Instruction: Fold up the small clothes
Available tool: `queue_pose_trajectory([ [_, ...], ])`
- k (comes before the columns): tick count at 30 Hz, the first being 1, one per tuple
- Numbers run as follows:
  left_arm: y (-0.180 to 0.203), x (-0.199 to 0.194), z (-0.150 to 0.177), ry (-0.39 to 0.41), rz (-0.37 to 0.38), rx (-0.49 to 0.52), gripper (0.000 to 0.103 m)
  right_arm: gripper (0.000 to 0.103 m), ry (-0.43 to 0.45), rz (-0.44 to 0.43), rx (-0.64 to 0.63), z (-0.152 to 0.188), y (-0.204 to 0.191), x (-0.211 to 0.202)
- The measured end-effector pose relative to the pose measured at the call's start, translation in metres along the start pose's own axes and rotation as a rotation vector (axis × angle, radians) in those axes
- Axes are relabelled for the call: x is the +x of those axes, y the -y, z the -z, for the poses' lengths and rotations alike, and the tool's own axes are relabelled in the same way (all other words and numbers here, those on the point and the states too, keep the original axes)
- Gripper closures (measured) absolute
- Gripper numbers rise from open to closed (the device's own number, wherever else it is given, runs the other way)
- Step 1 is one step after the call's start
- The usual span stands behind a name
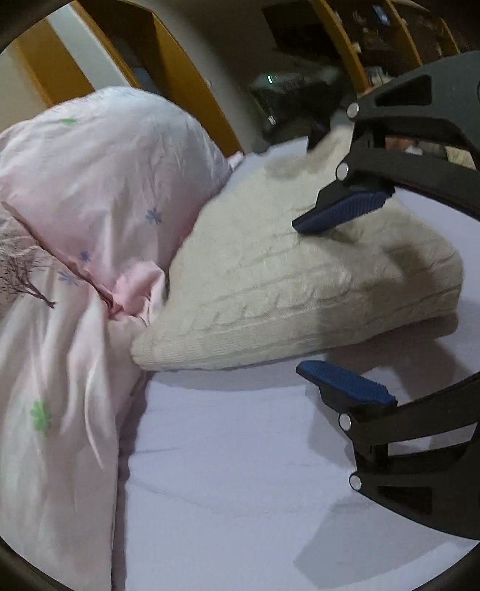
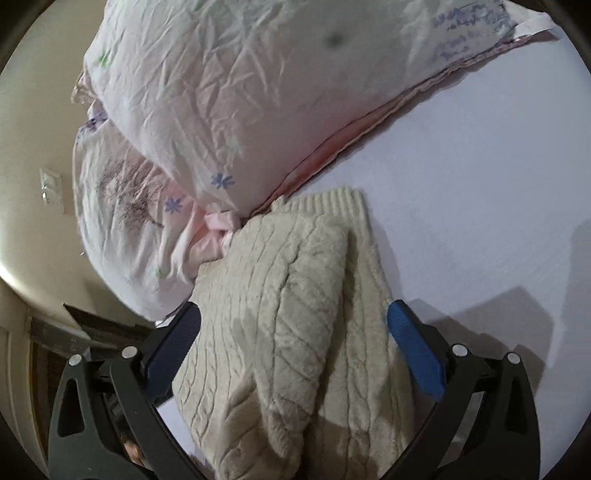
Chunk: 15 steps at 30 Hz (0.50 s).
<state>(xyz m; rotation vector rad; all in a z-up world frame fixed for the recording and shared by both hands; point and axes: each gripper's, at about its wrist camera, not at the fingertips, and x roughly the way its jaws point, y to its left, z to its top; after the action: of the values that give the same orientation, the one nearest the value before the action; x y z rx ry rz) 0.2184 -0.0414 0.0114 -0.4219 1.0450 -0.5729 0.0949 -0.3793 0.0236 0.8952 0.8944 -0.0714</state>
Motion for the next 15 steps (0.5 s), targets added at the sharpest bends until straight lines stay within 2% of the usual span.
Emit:
queue_pose_trajectory([
  [2,0.001,0.001,0.002,0.030,-0.032,0.014,0.016,0.002,0.058,0.056,-0.001,0.000,0.000,-0.005],
  [4,0.002,0.002,0.000,0.048,-0.052,0.014,0.011,0.002,0.100,0.056,-0.014,0.000,0.000,-0.010],
  [7,-0.002,0.007,0.004,0.040,-0.034,0.004,0.010,0.002,0.015,0.034,-0.001,-0.004,0.002,0.005],
  [9,0.002,0.009,0.005,0.050,-0.029,0.010,0.010,0.002,0.006,0.027,-0.021,-0.004,-0.001,0.006],
  [10,0.002,0.010,0.004,0.052,-0.005,0.000,0.010,0.007,-0.002,-0.001,-0.017,-0.004,-0.001,0.009],
  [11,0.003,0.012,0.003,0.053,0.016,-0.006,0.022,0.029,-0.015,-0.019,-0.022,-0.003,-0.002,0.012],
  [12,0.000,0.017,0.001,0.030,0.076,-0.028,0.029,0.042,-0.034,-0.031,-0.030,-0.002,-0.004,0.017],
  [13,-0.002,0.017,0.001,0.027,0.089,-0.043,0.036,0.047,-0.053,-0.024,-0.023,0.001,-0.004,0.023],
  [14,-0.004,0.015,0.000,0.028,0.093,-0.032,0.047,0.057,-0.041,-0.032,-0.027,0.004,-0.006,0.023],
  [15,-0.004,0.011,-0.001,0.025,0.099,-0.014,0.053,0.059,-0.040,-0.051,-0.035,0.006,-0.008,0.023],
])
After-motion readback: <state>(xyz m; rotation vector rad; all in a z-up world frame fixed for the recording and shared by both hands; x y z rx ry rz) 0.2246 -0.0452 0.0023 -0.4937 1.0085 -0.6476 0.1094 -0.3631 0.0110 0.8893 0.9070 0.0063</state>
